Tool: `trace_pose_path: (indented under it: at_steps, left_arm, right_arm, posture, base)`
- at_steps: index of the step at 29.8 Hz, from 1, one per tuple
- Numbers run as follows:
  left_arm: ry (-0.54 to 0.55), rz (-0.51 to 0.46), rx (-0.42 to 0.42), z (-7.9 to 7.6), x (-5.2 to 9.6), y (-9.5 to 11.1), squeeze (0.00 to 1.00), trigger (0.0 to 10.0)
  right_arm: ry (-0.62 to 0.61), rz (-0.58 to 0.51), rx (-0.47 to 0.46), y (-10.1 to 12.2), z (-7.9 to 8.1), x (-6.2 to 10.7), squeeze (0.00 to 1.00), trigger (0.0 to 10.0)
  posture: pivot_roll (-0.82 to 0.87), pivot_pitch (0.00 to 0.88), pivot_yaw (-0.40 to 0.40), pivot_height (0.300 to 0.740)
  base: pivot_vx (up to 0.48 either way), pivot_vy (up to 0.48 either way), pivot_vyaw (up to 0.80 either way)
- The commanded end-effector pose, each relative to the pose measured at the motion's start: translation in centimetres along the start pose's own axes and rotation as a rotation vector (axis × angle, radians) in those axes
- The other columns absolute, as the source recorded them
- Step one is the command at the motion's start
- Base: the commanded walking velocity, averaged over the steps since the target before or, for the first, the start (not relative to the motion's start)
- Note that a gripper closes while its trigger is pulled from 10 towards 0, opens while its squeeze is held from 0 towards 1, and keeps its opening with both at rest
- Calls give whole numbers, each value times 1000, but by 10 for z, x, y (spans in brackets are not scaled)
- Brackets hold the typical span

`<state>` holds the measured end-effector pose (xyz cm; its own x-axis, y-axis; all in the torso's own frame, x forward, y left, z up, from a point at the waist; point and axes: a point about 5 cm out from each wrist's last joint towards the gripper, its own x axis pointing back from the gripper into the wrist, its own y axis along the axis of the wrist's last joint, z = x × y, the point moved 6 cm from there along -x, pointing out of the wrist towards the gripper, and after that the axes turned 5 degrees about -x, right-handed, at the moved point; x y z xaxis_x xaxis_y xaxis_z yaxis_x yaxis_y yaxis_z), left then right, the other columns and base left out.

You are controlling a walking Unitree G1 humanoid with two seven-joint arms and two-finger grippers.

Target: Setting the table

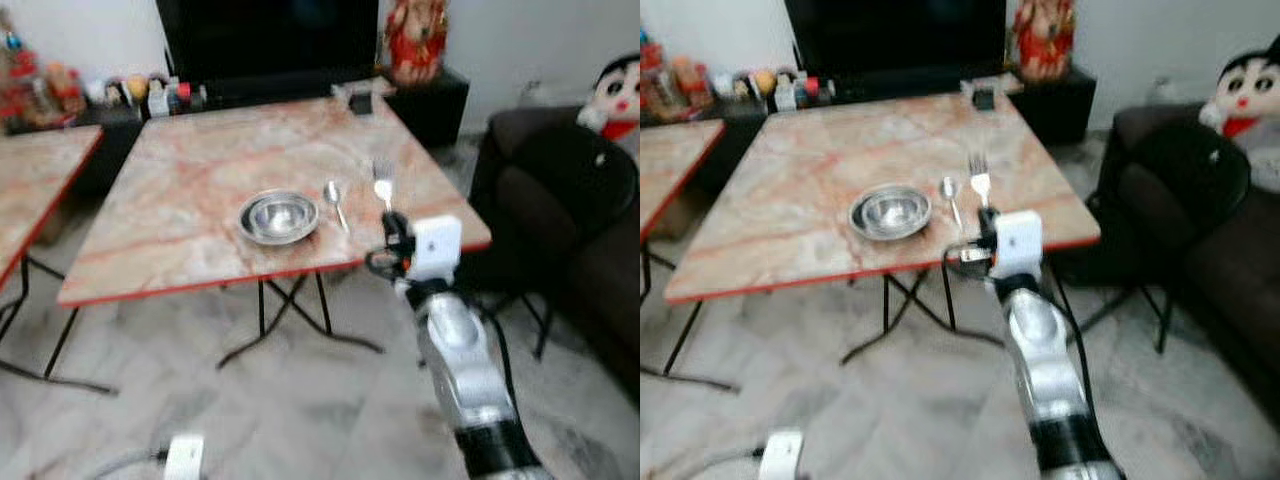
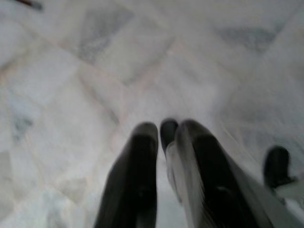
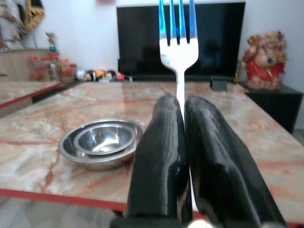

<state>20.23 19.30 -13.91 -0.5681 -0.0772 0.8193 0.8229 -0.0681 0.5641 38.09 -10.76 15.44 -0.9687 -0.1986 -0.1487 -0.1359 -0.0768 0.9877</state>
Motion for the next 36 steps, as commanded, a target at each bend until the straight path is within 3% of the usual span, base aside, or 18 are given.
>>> trace_pose_path:
  at_steps: [1, 33, 36]
  left_arm:
    - [18, 13, -3, 9, 1, -3, 0, 10000]
    - [20, 22, -1, 8, 1, -6, 0, 10000]
    - [19, 25, -3, 8, 1, -8, 0, 10000]
  right_arm:
    - [20, -13, 2, 5, 8, -4, 0, 10000]
    - [51, 1, 2, 0, 17, -5, 0, 10000]
    - [57, 8, 2, -2, 19, -5, 0, 10000]
  posture:
    - [-106, 0, 50, 740]
    - [-95, 0, 43, 740]
    - [-92, 0, 43, 740]
  base:
    - [424, 0, 0]
    - [404, 0, 0]
    - [0, 0, 0]
